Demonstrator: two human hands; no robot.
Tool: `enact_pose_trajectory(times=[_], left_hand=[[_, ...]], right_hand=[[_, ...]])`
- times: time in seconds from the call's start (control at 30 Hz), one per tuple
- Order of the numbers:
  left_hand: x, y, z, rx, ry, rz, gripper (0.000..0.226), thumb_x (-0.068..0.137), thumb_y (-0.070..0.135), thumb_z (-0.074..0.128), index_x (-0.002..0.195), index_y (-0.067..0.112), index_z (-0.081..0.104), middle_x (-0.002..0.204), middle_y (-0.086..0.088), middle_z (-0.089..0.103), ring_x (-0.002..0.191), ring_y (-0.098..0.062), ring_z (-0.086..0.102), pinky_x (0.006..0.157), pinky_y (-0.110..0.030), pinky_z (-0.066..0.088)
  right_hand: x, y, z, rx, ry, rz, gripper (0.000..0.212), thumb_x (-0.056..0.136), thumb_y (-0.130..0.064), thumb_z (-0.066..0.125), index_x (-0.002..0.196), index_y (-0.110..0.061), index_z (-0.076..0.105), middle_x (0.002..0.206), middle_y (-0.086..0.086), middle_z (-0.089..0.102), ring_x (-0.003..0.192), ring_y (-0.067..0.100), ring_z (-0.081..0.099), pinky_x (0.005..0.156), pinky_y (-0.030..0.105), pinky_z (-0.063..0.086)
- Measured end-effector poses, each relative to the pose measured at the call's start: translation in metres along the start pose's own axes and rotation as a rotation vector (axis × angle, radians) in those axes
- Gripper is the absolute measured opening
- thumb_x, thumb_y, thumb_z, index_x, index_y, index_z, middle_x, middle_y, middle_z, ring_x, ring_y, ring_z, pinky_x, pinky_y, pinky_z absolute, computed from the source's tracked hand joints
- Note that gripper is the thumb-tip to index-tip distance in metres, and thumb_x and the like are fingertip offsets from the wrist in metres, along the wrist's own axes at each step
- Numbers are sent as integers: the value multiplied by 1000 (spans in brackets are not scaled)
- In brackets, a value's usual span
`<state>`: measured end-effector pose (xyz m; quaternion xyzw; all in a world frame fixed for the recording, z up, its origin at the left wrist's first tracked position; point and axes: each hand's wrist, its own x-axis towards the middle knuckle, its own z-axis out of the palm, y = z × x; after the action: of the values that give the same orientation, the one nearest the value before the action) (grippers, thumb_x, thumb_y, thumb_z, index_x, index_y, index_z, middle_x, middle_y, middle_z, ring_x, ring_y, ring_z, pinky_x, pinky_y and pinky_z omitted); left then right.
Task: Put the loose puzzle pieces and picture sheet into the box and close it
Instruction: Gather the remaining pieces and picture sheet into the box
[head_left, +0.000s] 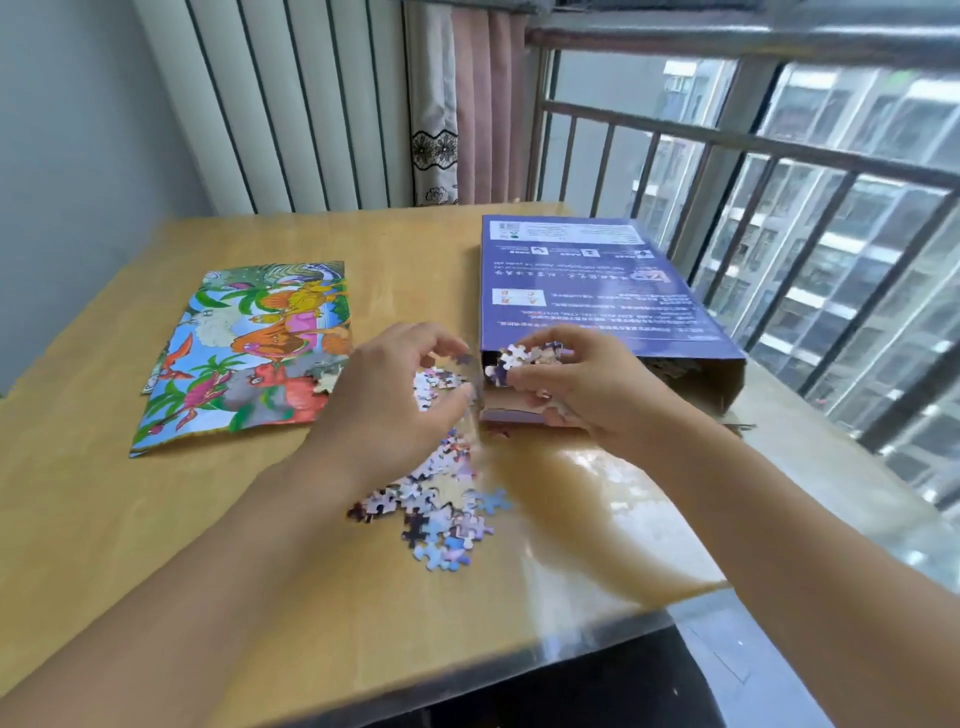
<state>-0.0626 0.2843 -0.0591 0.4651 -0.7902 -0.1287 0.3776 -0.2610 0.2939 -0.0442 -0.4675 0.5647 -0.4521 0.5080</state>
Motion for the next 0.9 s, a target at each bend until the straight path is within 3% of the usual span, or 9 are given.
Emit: enact_pose_trajectory(times=[0.1, 0.27, 0.37, 0.47, 0.6, 0.67, 0.73, 0.8, 0.9], left_hand=[[13, 17, 30, 21, -48, 96, 25, 81, 24, 74, 105, 24, 66, 102, 10, 63, 95, -8, 58, 79, -10, 40], [9, 22, 59, 116, -106, 235, 32, 82, 41, 63, 106, 21, 66, 105, 10, 64, 102, -17, 54, 89, -36, 48], [6, 17, 64, 189, -144, 286, 45, 82, 51, 55, 109, 18, 71, 107, 7, 68, 103, -22, 56, 88, -43, 51], [2, 13, 64, 189, -153, 303, 40, 84, 51, 54, 98, 19, 74, 100, 9, 69, 99, -21, 56, 86, -43, 51], [-6, 12, 63, 169, -201, 303, 39, 85, 51, 53, 104, 22, 72, 102, 9, 68, 101, -19, 57, 87, -42, 50], [-6, 10, 62, 160, -215, 296, 41, 85, 51, 52, 108, 24, 71, 106, 9, 68, 102, -18, 57, 89, -41, 50], [-6, 9, 60, 131, -219, 274, 41, 85, 51, 52, 110, 25, 71, 108, 11, 68, 103, -15, 56, 91, -38, 49], [-6, 7, 60, 91, -213, 237, 39, 85, 49, 55, 112, 25, 71, 108, 13, 68, 103, -12, 55, 93, -34, 48], [-5, 4, 60, 66, -202, 207, 36, 85, 45, 59, 113, 25, 70, 109, 14, 67, 103, -9, 54, 93, -31, 47]], right_hand=[[-4, 5, -29, 73, 53, 140, 20, 83, 3, 75, 97, -7, 65, 78, 13, 63, 52, 12, 56, 42, 17, 39], [5, 6, -62, 215, 81, 383, 10, 95, -4, 63, 105, -2, 63, 92, 12, 63, 61, 10, 57, 45, 10, 43], [14, 5, -68, 446, 207, 415, 33, 95, -11, 62, 126, -5, 53, 116, 15, 60, 80, 23, 64, 44, 20, 51], [19, 2, -63, 807, 313, 322, 46, 94, -14, 58, 138, -10, 44, 133, 18, 53, 109, 36, 61, 77, 45, 59], [11, 2, -53, 984, 280, 182, 58, 93, -17, 51, 147, -8, 34, 144, 14, 50, 124, 32, 58, 114, 54, 33], [9, 7, -51, 980, 248, 154, 72, 90, -16, 52, 156, -14, 22, 158, 10, 34, 140, 28, 44, 121, 53, 22], [8, 14, -56, 903, 246, 158, 76, 87, -16, 54, 157, -17, 22, 163, 7, 27, 148, 28, 32, 121, 52, 24], [3, 21, -62, 776, 252, 168, 69, 87, -13, 57, 152, -14, 33, 158, 8, 38, 144, 31, 39, 114, 49, 39], [-10, 27, -74, 411, 280, 97, 32, 94, -5, 58, 127, -6, 60, 133, 13, 62, 121, 26, 62, 93, 37, 58]])
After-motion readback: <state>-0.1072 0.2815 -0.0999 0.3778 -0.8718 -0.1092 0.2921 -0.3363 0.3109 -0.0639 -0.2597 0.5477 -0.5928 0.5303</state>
